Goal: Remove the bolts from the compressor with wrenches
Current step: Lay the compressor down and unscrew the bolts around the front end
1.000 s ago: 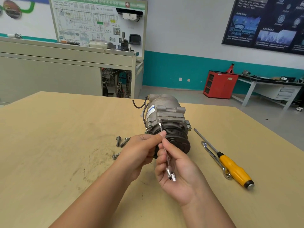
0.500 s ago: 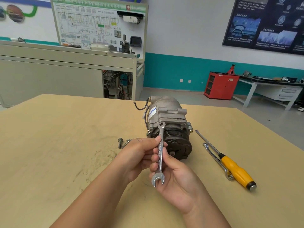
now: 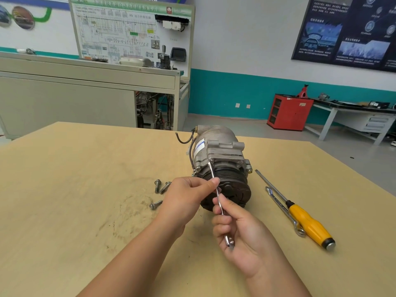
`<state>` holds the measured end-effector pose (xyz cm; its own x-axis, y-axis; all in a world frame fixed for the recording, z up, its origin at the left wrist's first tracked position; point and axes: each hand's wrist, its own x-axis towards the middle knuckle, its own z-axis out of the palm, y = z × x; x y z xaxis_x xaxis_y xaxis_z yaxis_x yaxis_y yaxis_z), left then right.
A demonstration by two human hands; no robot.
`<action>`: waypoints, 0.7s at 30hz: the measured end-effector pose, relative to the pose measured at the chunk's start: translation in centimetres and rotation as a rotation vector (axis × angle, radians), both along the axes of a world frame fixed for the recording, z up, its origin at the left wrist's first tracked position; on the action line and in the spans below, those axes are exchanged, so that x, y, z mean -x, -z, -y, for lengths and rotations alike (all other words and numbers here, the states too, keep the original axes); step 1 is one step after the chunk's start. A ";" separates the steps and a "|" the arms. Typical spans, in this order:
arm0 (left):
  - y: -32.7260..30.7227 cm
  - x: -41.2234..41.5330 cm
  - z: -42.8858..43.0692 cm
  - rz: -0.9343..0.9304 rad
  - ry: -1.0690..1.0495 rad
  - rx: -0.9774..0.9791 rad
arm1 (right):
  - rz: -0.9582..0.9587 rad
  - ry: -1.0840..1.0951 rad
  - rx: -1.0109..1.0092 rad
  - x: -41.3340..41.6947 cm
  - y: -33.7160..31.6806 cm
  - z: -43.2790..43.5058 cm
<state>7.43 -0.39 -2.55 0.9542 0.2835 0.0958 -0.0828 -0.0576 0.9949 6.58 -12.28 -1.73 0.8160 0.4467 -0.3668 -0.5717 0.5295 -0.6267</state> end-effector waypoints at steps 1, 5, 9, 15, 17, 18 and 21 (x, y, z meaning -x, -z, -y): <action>0.0 -0.1 0.0 0.001 -0.007 -0.005 | 0.031 0.012 0.038 0.0 0.0 0.0; 0.2 -0.2 0.0 -0.008 0.003 0.005 | 0.139 0.033 0.131 -0.1 -0.1 0.2; 0.2 -0.3 -0.1 -0.040 0.105 0.109 | 0.018 -0.028 -0.001 -0.3 -0.6 0.8; 0.1 -0.2 -0.2 -0.068 0.228 0.244 | -0.127 -0.151 -0.236 -0.4 -1.2 1.1; 0.1 -0.1 -0.1 -0.053 0.193 0.184 | -0.150 -0.134 -0.263 -0.3 -1.5 1.0; 0.0 -0.1 0.0 -0.046 0.160 0.144 | -0.157 -0.122 -0.268 -0.3 -1.6 0.9; -0.1 -0.1 0.1 -0.029 0.074 0.067 | -0.157 -0.102 -0.264 -0.1 -1.9 0.8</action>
